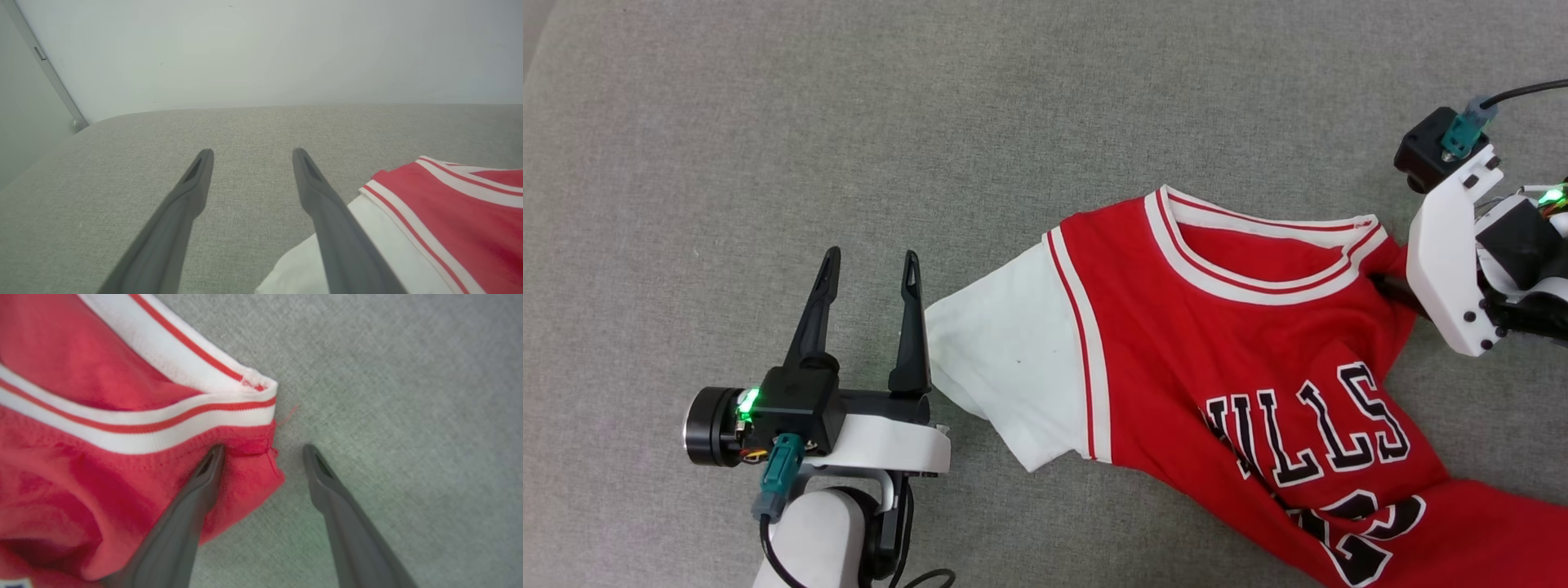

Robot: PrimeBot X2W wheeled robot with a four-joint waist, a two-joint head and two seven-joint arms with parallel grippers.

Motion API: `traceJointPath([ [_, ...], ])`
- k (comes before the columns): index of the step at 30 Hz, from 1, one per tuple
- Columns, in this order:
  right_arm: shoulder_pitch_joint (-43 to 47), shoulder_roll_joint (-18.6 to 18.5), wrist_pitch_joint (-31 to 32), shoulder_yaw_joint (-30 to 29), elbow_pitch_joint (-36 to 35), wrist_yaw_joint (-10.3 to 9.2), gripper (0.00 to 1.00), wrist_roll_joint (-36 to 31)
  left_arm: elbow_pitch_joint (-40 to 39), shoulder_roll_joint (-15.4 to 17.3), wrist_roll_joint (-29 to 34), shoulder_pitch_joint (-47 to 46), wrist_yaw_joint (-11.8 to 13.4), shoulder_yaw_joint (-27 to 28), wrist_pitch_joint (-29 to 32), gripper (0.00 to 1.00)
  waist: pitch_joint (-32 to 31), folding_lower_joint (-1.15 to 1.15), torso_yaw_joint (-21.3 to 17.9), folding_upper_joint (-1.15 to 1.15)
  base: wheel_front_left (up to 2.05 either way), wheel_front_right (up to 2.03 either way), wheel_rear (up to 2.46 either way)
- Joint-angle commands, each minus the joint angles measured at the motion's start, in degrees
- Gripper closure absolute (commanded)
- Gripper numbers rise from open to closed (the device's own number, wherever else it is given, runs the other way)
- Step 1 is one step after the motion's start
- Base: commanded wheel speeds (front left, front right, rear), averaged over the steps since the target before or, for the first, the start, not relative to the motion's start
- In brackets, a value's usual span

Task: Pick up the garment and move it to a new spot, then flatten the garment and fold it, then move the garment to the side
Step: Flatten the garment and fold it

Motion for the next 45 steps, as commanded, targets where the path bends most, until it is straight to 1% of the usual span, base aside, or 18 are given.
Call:
traceJointPath([
  [1,3.6,1.5,0.4,3.7,0.7,0.32,0.92,0.8,0.1,-0.1,0.0,-0.4,0.3,0.1,-0.1,0.00,-0.2,0.00,-0.1,0.00,0.00,0.00,0.00],
  [2,3.1,1.4,-0.3,4.4,0.4,0.39,1.00,1.1,0.2,-0.1,0.0,-0.2,0.4,0.3,-0.1,0.00,-0.5,0.00,-0.3,0.00,0.00,0.00,0.00],
  [5,0.5,0.7,-3.8,4.7,0.2,0.23,1.00,1.5,0.5,-0.2,0.1,0.3,0.1,0.5,-0.1,0.00,-1.8,0.00,-0.9,0.00,0.00,0.00,0.00],
  [9,-2.3,-1.3,-9.7,4.9,-1.1,0.15,1.00,2.3,1.1,-0.2,0.0,1.4,0.0,1.0,-0.1,0.00,-4.7,0.00,-2.0,0.00,0.00,0.00,0.00],
  [12,-2.5,-3.9,-14.1,5.8,-3.5,0.15,1.00,3.0,1.5,-0.2,0.0,2.6,-0.1,1.4,-0.1,0.00,-7.3,0.00,-2.8,0.00,0.00,0.00,0.00],
  [15,-1.3,-7.9,-17.2,6.3,-7.1,0.15,1.00,4.1,1.7,-0.2,0.0,4.2,-0.2,2.0,-0.1,0.00,-9.5,0.00,-3.7,0.00,0.00,0.00,0.00],
  [20,1.3,-13.9,-20.1,5.2,-11.9,0.15,1.00,7.4,1.3,-0.2,0.2,6.5,-0.2,3.1,-0.1,0.00,-11.6,0.00,-5.1,0.00,0.00,0.00,0.00],
  [22,1.7,-15.1,-20.5,4.4,-12.7,0.15,1.00,8.0,1.1,-0.2,0.3,7.1,-0.4,3.2,-0.1,0.00,-11.9,0.00,-5.3,0.00,0.00,0.00,0.00],
  [24,1.5,-15.3,-20.6,3.4,-12.7,0.15,1.00,8.3,1.1,-0.2,0.3,7.2,-0.7,3.0,-0.1,0.00,-11.9,0.00,-5.1,0.00,0.00,0.00,0.00],
  [27,0.0,-14.2,-19.4,1.7,-11.9,0.15,1.00,8.6,1.0,-0.2,0.3,6.8,-0.9,2.5,-0.1,0.00,-11.6,0.00,-4.3,0.00,0.00,0.00,0.00],
  [31,-3.3,-11.3,-16.6,0.5,-8.6,0.15,1.00,5.6,0.6,-0.3,-0.1,5.8,-1.0,1.5,-0.1,0.00,-10.4,0.00,-2.8,0.00,0.00,0.00,0.00],
  [33,-5.4,-8.8,-15.3,0.1,-5.9,0.15,1.00,3.4,0.5,-0.3,-0.5,5.6,-0.7,1.0,-0.1,0.00,-9.6,0.00,-1.9,0.00,0.00,0.00,0.00],
  [36,-8.3,-4.2,-14.4,-0.9,0.0,0.15,1.00,1.0,0.5,-0.3,-1.2,4.8,-0.3,0.2,-0.1,0.00,-8.2,0.00,-0.5,0.00,0.00,0.00,0.00],
  [40,-11.2,2.4,-15.8,-1.8,7.7,0.15,1.00,-1.5,0.6,-0.3,-2.1,3.8,0.4,-0.9,-0.1,0.00,-6.4,0.00,1.2,0.00,0.00,0.00,0.00],
  [42,-11.4,5.3,-16.5,-1.0,10.7,0.16,1.00,-2.5,0.6,-0.3,-2.4,3.3,0.6,-1.1,-0.1,0.00,-5.7,0.00,1.8,0.00,0.00,0.00,0.00],
  [45,-11.8,8.7,-18.0,1.3,14.5,0.15,1.00,-4.4,0.6,-0.3,-2.7,2.6,0.8,-1.5,-0.1,0.00,-4.5,0.00,2.4,0.00,0.00,0.00,0.00],
])
